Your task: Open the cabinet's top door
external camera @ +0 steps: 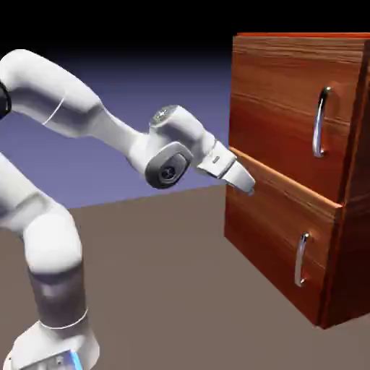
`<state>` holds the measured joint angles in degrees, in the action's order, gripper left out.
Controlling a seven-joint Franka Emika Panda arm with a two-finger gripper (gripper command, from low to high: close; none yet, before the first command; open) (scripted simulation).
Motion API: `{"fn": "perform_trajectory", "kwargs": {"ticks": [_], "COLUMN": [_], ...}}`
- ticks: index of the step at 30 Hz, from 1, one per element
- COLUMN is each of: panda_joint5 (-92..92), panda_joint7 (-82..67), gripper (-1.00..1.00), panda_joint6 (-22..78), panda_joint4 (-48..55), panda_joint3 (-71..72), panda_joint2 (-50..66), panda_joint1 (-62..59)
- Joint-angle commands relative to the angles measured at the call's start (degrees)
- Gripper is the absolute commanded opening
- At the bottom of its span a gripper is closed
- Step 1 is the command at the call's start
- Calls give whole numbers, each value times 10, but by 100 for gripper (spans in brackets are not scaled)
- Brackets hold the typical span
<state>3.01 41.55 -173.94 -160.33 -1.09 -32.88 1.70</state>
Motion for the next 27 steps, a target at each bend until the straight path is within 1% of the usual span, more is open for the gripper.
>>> {"fn": "perform_trajectory", "kwargs": {"ticks": [1,27], "panda_joint5": [25,673], "panda_joint7": [-8,-204], "gripper": [0,0], "panda_joint6": [1,16], "panda_joint4": [6,151], "panda_joint3": [-9,-244], "panda_joint2": [-2,-50], "panda_joint1": [8,226]}}
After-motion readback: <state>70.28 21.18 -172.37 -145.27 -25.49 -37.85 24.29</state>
